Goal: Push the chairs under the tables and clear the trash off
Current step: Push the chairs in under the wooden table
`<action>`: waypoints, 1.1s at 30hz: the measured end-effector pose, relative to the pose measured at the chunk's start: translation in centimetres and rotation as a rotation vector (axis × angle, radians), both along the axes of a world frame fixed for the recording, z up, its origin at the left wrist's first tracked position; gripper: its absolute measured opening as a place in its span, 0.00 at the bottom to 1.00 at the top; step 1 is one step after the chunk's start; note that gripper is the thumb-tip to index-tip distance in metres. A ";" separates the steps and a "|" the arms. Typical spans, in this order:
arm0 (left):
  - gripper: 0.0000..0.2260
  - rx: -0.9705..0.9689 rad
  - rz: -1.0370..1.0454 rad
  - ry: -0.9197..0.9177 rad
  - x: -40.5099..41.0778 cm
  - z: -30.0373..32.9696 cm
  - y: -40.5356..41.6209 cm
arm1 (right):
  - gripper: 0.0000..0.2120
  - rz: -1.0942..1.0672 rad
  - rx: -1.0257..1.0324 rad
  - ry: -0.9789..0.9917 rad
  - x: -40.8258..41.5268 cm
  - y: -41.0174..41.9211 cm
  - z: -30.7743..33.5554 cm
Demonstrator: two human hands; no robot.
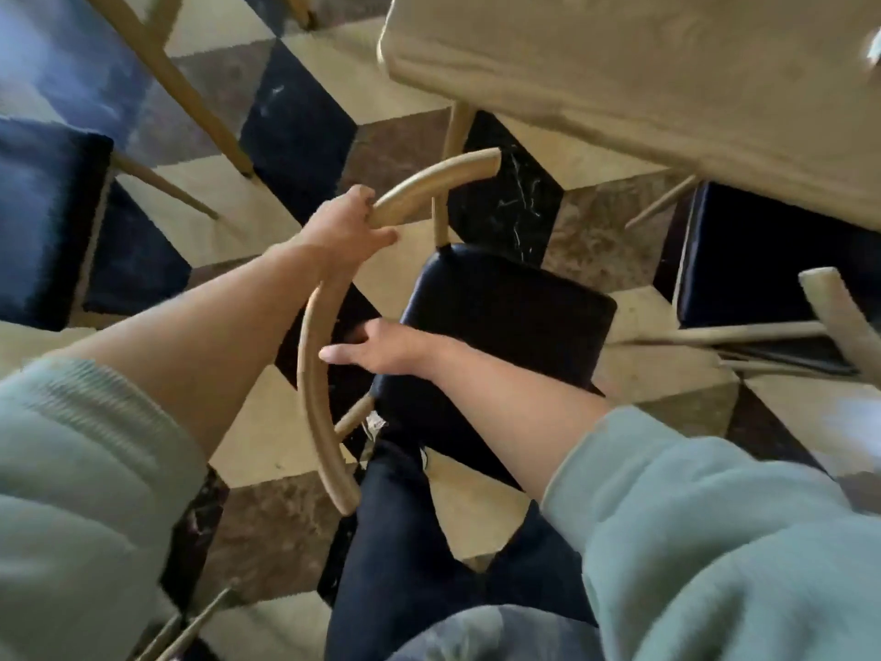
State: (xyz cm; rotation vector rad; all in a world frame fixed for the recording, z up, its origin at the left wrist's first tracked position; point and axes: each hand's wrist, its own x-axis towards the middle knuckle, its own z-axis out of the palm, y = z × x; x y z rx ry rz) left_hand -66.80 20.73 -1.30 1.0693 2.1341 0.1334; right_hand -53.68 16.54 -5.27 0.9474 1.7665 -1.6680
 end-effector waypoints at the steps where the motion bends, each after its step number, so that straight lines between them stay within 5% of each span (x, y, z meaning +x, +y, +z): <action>1: 0.21 0.042 -0.021 -0.029 0.2 -0.8 0.5 | 0.51 -0.024 -0.054 -0.062 -0.5 -1.5 -0.5; 3: 0.16 0.126 -0.027 -0.051 -0.5 -2.1 0.7 | 0.52 -0.009 -0.154 -0.131 -2.0 -5.1 -1.6; 9: 0.07 0.188 -0.053 -0.077 -3.7 -3.7 0.5 | 0.33 -0.161 -0.180 -0.117 -3.0 -8.1 -2.2; 15: 0.12 0.107 0.178 -0.121 -5.1 -3.0 1.1 | 0.33 0.023 -0.107 -0.204 1.7 -4.3 -1.3; 23: 0.22 0.015 0.525 -0.224 1.1 -1.5 1.9 | 0.27 -0.013 0.331 -0.183 16.1 5.8 2.7; 33: 0.13 -0.153 0.417 -0.545 10.2 0.4 6.0 | 0.15 -0.049 1.181 -0.390 30.5 14.1 4.1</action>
